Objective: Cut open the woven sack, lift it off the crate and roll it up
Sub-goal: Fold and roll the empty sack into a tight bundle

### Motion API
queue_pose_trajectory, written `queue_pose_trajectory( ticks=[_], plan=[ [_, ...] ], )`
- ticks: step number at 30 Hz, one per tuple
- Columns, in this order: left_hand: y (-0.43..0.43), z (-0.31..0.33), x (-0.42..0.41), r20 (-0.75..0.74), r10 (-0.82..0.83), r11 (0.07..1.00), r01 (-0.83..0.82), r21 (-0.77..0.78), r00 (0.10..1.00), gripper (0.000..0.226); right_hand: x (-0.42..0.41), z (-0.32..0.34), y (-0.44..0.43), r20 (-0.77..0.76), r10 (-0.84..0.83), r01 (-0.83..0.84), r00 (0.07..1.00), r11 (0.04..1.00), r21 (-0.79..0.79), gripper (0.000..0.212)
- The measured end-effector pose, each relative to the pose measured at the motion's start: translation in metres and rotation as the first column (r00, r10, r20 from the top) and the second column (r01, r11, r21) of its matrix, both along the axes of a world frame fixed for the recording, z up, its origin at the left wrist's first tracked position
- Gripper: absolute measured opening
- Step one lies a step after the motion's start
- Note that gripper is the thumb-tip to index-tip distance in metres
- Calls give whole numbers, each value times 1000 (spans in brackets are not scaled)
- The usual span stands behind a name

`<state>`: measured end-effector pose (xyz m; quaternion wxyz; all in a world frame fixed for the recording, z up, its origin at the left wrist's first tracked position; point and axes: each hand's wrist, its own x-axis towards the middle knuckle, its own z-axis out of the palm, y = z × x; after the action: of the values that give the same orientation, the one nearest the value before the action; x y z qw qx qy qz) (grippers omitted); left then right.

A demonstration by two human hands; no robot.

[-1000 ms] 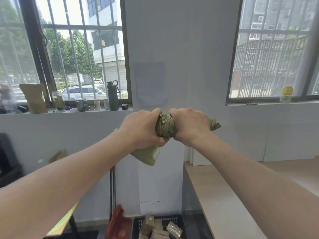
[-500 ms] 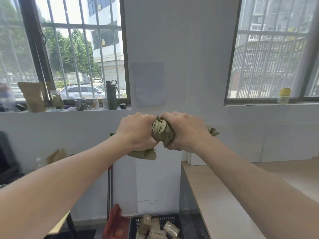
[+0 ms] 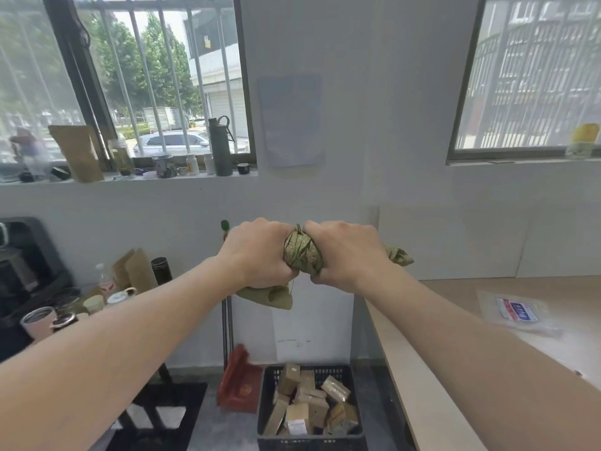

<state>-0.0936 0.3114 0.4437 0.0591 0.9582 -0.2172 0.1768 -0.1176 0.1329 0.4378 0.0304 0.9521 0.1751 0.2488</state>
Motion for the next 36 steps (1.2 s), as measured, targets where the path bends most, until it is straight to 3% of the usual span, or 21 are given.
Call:
queue_pose_trajectory(
  ticks=[7,14,21,24,28,32,36],
  plan=[
    [9,-61,5,-125,5,999,1,48,992,33,7,-64,10,-113,-8,11,994,1000,23,48],
    [36,-127,14,-239,-84,992,105,75,967,37,1,-127,41,-249,-123,134,961,991,29,47],
    [64,-205,28,-362,-181,965,237,115,914,55,-16,-197,79,-479,-274,346,834,936,67,50],
    [66,-249,28,-322,-184,966,230,113,929,82,-27,-232,87,-626,-337,520,703,844,130,48],
    [65,-307,15,-416,-176,983,133,-130,892,126,-41,-283,89,-754,-370,703,543,691,167,46],
    [59,-360,0,-584,-181,953,-7,-304,791,131,-54,-339,84,-835,-345,819,428,539,198,44],
    [54,-410,-18,-718,-228,908,-123,-401,658,119,-65,-396,70,-891,-291,884,347,418,208,39]
  ],
)
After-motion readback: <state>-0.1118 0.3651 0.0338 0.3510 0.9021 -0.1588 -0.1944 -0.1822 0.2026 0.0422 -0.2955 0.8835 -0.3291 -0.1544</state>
